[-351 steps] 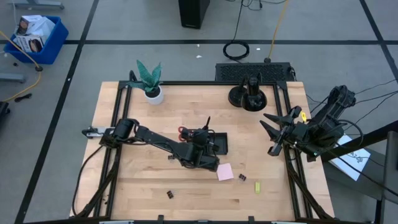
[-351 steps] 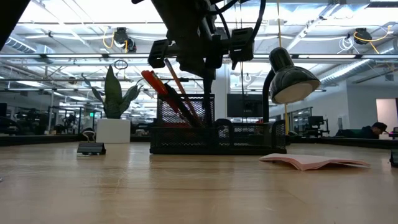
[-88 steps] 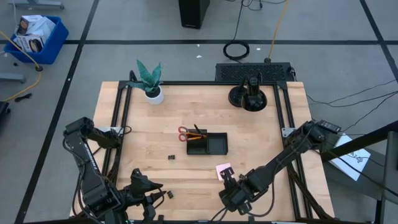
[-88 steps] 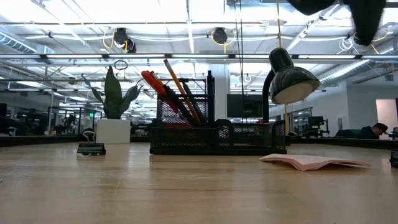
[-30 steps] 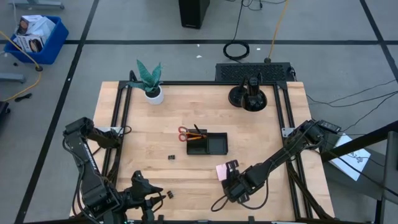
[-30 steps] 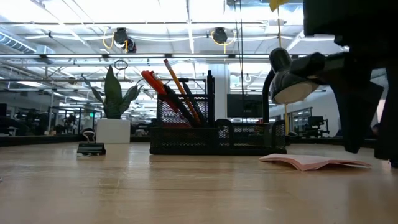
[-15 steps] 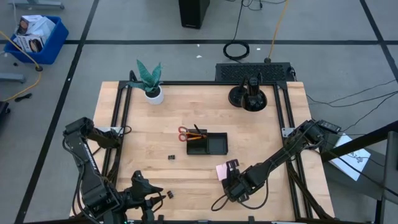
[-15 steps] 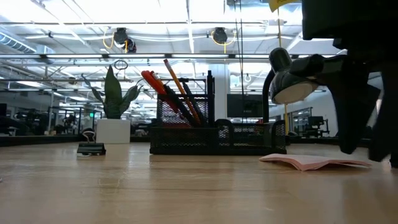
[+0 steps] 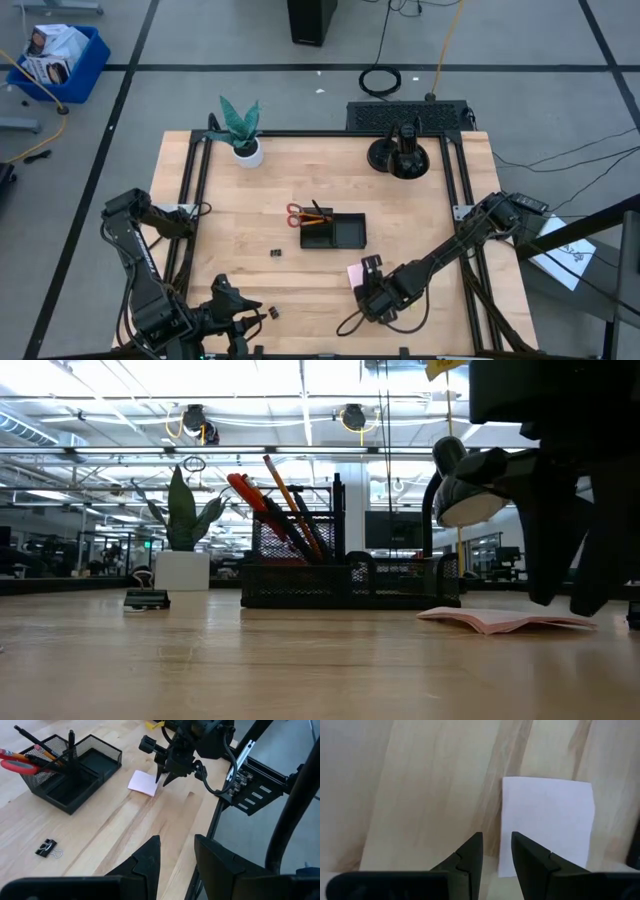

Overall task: Pick and place office supplies into organizer
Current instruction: Put the pink sticky notes into the desk organizer

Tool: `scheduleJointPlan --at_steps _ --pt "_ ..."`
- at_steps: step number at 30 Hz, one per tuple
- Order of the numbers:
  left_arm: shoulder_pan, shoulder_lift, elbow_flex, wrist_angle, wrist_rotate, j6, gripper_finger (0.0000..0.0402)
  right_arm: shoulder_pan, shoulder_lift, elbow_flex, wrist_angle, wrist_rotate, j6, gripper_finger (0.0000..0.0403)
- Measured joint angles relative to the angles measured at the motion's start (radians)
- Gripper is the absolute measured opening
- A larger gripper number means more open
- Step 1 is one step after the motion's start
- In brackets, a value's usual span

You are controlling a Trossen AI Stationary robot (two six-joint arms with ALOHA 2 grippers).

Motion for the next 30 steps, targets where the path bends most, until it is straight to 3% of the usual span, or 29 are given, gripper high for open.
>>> scheduleJointPlan --at_steps 30 --pt "0.000 0.000 0.000 0.000 0.000 0.018 0.0124 -0.002 0.041 0.003 -0.002 0.033 0.001 0.0093"
